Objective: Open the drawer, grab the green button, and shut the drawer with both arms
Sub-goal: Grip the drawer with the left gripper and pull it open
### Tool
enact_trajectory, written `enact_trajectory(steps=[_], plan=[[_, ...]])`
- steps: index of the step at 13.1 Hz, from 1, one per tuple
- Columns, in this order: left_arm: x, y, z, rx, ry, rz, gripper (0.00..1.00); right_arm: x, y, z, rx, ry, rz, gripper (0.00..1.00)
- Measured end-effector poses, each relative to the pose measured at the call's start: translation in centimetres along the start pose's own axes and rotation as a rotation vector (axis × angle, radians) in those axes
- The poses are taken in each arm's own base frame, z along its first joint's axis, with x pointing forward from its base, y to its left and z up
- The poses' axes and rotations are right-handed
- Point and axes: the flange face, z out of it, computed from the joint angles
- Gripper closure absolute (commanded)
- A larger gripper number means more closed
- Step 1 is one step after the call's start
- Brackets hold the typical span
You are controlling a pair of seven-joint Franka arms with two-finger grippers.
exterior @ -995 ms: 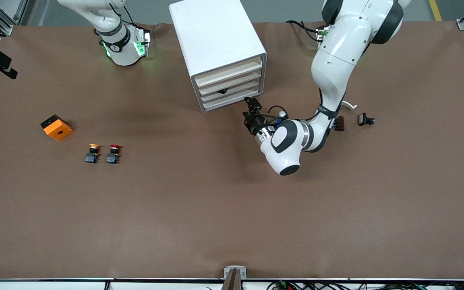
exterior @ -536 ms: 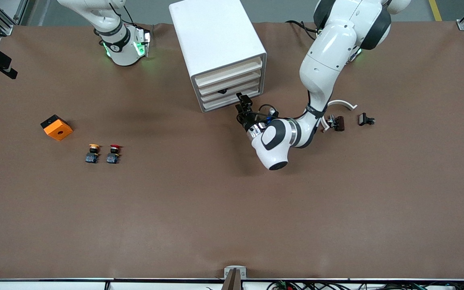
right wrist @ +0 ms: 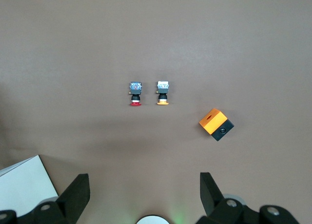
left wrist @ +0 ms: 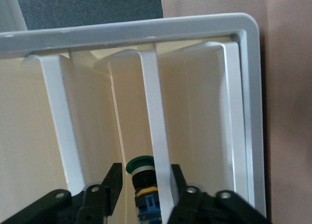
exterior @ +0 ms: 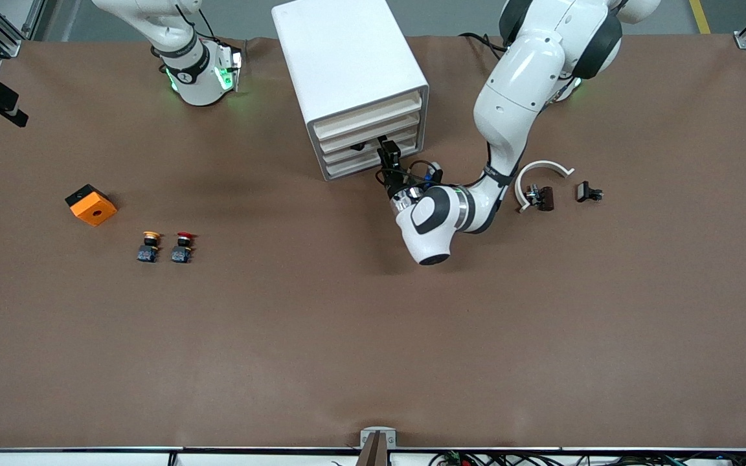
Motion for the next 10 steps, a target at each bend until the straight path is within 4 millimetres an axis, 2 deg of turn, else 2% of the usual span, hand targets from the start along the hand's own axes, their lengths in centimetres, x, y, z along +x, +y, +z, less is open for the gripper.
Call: enact_trajectory(steps=[6, 10], plan=[[0.3, 0.6, 0.2, 0.010, -0.001, -0.014, 0.59, 0.0, 0.0, 0.0, 0.000, -0.001, 0.000, 0.00], [0.8, 1.7, 0.5, 0.019, -0.001, -0.031, 0.58, 0.0, 0.0, 0.0, 0.000, -0.001, 0.001, 0.00]])
